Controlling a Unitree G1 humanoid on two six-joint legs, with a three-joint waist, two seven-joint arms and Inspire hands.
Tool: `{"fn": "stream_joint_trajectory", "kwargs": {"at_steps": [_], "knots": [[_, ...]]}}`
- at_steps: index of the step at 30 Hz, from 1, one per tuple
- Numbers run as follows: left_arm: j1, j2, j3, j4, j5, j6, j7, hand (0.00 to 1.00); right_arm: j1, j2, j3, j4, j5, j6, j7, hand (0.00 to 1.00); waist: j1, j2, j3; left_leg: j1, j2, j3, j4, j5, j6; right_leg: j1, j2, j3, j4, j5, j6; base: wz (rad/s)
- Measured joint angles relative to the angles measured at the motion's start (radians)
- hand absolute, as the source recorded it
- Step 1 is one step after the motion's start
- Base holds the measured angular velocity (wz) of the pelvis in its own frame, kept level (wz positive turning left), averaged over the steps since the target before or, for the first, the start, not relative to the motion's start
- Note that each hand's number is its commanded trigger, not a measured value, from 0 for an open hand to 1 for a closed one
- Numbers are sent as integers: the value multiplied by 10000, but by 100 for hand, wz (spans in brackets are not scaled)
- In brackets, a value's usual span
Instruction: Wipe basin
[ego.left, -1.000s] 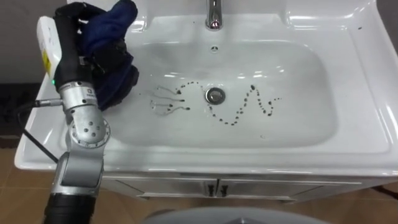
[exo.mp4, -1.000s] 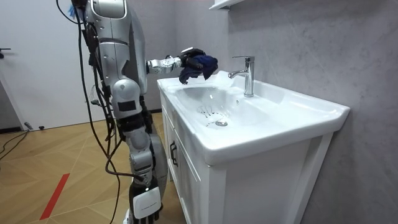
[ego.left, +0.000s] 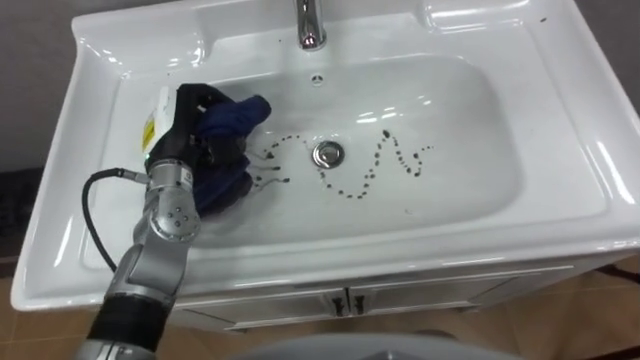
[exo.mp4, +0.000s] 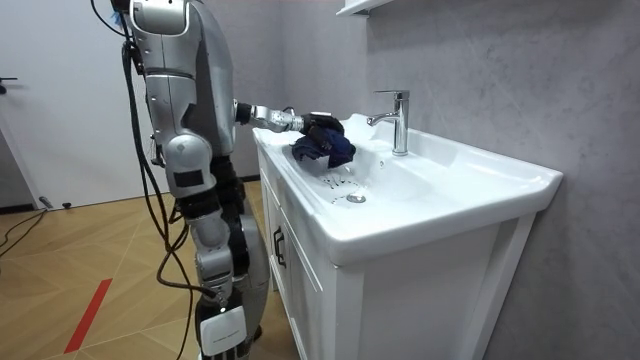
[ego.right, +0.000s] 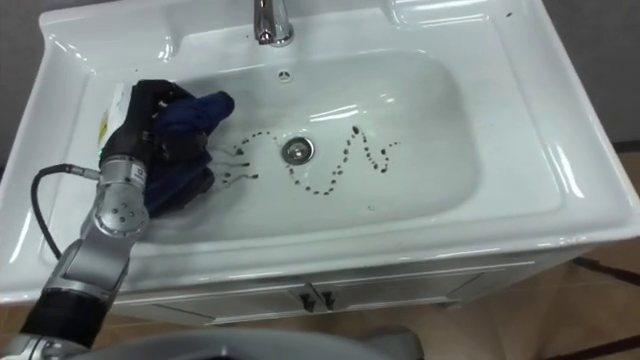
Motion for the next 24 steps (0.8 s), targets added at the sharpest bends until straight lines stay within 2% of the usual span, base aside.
{"fn": "stream_joint_trajectory", "kwargs": {"at_steps": [2,7,10,14,16,18,20,24], "knots": [[-337,32,-5,377,4,66,-15,100,-3,4,3,-19,-7,102,-5,0,-14,19,-8,0,1,0,-1,1,0,-36,1,17,7,0,0,0],[-545,231,-6,737,6,171,-205,100,206,61,-177,-417,-43,185,3,0,-283,90,-24,-4,3,19,-4,1,1,-110,-5,21,13,0,0,0],[-893,323,-13,1176,26,298,-431,100,260,45,-235,-621,-15,190,-9,0,-378,222,33,-3,3,120,-9,1,2,-114,-21,101,17,3,2,-8],[-992,323,-16,1640,97,383,-686,100,301,34,-291,-672,20,237,-9,0,-474,402,-28,113,9,250,-113,2,4,-110,-22,248,17,2,3,-11],[-994,318,-30,1871,206,563,-1047,100,296,28,-405,-699,61,278,-13,0,-583,479,-46,167,13,303,-164,3,4,-116,-25,278,16,2,4,-8],[-1063,310,-58,2275,204,597,-1110,100,274,-16,-463,-724,32,334,-28,0,-639,531,-23,177,23,377,-161,3,5,-160,-27,329,21,2,4,-9],[-1262,281,-134,3333,191,686,-1310,100,189,-63,-497,-738,-34,453,-144,0,-739,609,-9,178,57,551,-150,3,5,-110,-23,411,66,2,4,-11],[-1638,159,-127,4148,191,694,-1648,100,141,-67,-513,-743,-108,600,-231,0,-774,668,10,244,116,817,-132,2,4,-160,0,499,169,0,5,-6]]}}
